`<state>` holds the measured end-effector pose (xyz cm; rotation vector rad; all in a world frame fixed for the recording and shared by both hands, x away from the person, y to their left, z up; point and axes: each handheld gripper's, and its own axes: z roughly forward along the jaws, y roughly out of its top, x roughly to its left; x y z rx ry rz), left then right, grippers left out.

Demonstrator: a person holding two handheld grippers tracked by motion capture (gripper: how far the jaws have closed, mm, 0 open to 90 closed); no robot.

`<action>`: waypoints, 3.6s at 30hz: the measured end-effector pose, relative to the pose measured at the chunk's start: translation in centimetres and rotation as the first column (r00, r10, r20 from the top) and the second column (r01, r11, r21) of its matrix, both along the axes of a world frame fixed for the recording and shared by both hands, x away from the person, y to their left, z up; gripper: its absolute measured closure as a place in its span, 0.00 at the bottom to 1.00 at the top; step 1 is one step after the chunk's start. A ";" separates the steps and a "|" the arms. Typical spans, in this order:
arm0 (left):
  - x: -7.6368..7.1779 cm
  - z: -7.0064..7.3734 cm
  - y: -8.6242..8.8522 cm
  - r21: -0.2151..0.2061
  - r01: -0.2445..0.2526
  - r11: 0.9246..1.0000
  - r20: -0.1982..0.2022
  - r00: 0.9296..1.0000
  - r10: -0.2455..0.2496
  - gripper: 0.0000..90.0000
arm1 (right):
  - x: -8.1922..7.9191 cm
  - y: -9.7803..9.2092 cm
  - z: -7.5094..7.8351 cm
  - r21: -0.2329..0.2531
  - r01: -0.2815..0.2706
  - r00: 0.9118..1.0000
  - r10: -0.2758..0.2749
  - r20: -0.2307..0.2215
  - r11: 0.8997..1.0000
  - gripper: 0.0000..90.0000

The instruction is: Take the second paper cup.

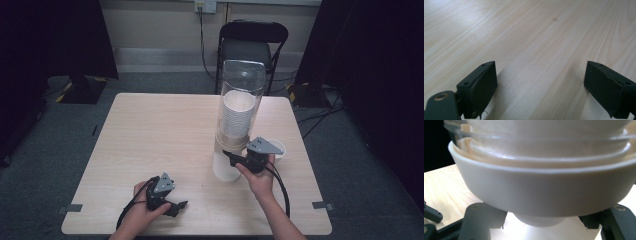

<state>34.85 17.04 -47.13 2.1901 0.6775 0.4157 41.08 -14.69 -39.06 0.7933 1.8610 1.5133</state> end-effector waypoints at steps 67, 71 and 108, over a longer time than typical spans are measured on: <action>0.0 0.0 0.0 0.005 0.011 1.000 -0.001 1.000 -0.011 0.11 | -0.3 -1.4 -6.2 -0.213 -0.042 0.966 -0.015 -0.257 0.976 0.41; 0.0 0.0 0.0 0.005 0.011 1.000 -0.001 1.000 -0.011 0.11 | -0.8 -2.2 -6.4 -0.224 -0.054 0.960 -0.012 -0.281 0.973 0.40; 0.0 0.0 0.0 0.004 0.010 1.000 -0.001 1.000 -0.010 0.11 | -3.3 -8.8 -7.0 -0.317 0.028 0.940 -0.133 -0.315 0.948 0.38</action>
